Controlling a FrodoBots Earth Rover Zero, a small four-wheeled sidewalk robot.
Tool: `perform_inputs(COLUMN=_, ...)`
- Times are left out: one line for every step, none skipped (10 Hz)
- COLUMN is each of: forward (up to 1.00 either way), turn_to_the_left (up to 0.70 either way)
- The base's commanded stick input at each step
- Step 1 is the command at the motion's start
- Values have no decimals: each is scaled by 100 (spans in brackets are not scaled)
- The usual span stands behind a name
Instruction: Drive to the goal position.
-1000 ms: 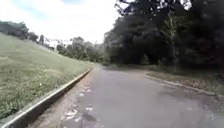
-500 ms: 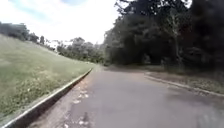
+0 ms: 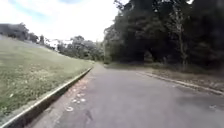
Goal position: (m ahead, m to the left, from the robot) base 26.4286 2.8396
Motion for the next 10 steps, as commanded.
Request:
perform_inputs(forward=70, turn_to_the_left=0)
perform_inputs(forward=70, turn_to_the_left=0)
perform_inputs(forward=70, turn_to_the_left=0)
perform_inputs(forward=70, turn_to_the_left=0)
perform_inputs(forward=70, turn_to_the_left=0)
perform_inputs(forward=70, turn_to_the_left=0)
perform_inputs(forward=70, turn_to_the_left=0)
perform_inputs(forward=70, turn_to_the_left=0)
perform_inputs(forward=76, turn_to_the_left=0)
perform_inputs(forward=85, turn_to_the_left=0)
